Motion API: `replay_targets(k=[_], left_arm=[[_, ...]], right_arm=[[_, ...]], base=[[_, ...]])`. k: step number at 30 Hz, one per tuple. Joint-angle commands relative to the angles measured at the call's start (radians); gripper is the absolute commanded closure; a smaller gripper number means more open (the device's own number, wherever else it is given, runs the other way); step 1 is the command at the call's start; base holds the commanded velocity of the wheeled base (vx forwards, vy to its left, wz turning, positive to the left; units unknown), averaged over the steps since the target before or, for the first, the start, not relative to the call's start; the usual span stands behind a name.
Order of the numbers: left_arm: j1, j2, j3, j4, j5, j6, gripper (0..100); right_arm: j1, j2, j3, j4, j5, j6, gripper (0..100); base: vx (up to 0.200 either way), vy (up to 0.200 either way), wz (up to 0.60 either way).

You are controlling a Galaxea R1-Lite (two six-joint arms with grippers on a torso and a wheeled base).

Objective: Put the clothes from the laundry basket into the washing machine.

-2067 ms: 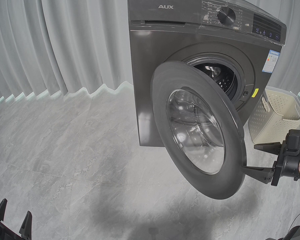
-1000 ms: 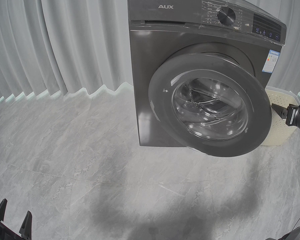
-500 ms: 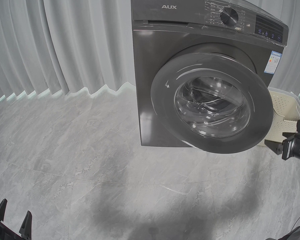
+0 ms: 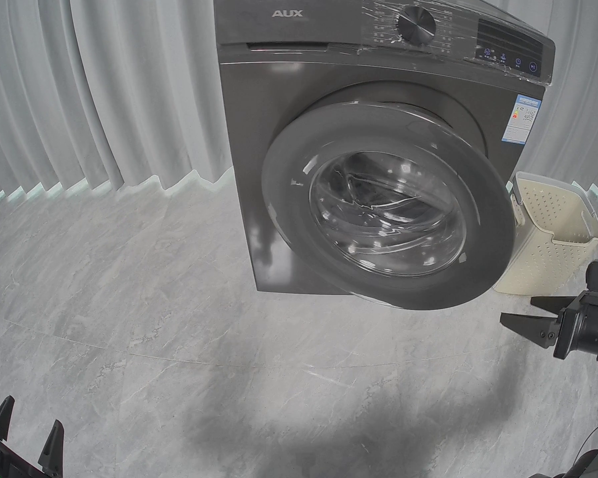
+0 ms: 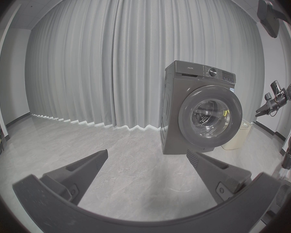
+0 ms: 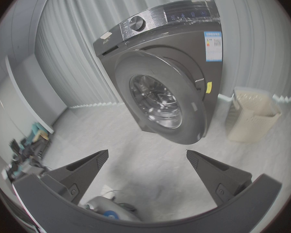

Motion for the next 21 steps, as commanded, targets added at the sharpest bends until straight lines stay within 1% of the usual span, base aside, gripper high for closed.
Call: replay_targets(k=[1, 3, 7, 9, 12, 13, 14, 18, 21], left_arm=[[0.000, -0.015, 0.015, -0.001, 0.002, 0.002, 0], [0.000, -0.015, 0.015, -0.001, 0.002, 0.002, 0], [0.000, -0.015, 0.015, -0.001, 0.000, 0.002, 0], [0.000, -0.015, 0.015, -0.001, 0.000, 0.004, 0], [0.000, -0.015, 0.015, -0.001, 0.000, 0.004, 0], [0.000, -0.015, 0.015, -0.001, 0.000, 0.004, 0], [0.000, -0.015, 0.015, -0.001, 0.000, 0.004, 0], [0.000, -0.015, 0.016, -0.001, 0.002, 0.002, 0], [0.000, -0.015, 0.016, -0.001, 0.000, 0.002, 0]], right_arm=[[0.149, -0.003, 0.025, -0.012, 0.014, 0.093, 0], [0.181, 0.010, 0.040, -0.041, 0.014, 0.101, 0], [0.200, 0.060, 0.060, -0.127, 0.013, 0.107, 0], [0.203, 0.109, 0.072, -0.200, 0.011, 0.107, 0], [0.221, 0.160, 0.072, -0.269, 0.006, 0.110, 0], [0.221, 0.161, 0.074, -0.273, 0.006, 0.112, 0], [0.233, 0.181, 0.072, -0.300, 0.006, 0.123, 0], [0.273, 0.195, 0.065, -0.325, 0.003, 0.153, 0], [0.278, 0.221, 0.062, -0.328, 0.003, 0.156, 0]], base=[[0.000, -0.200, 0.00], [0.000, -0.200, 0.00], [0.000, 0.000, 0.00], [0.000, 0.000, 0.00], [0.000, 0.000, 0.00], [0.000, 0.000, 0.00], [0.000, 0.000, 0.00], [0.000, 0.000, 0.00], [0.000, 0.000, 0.00]])
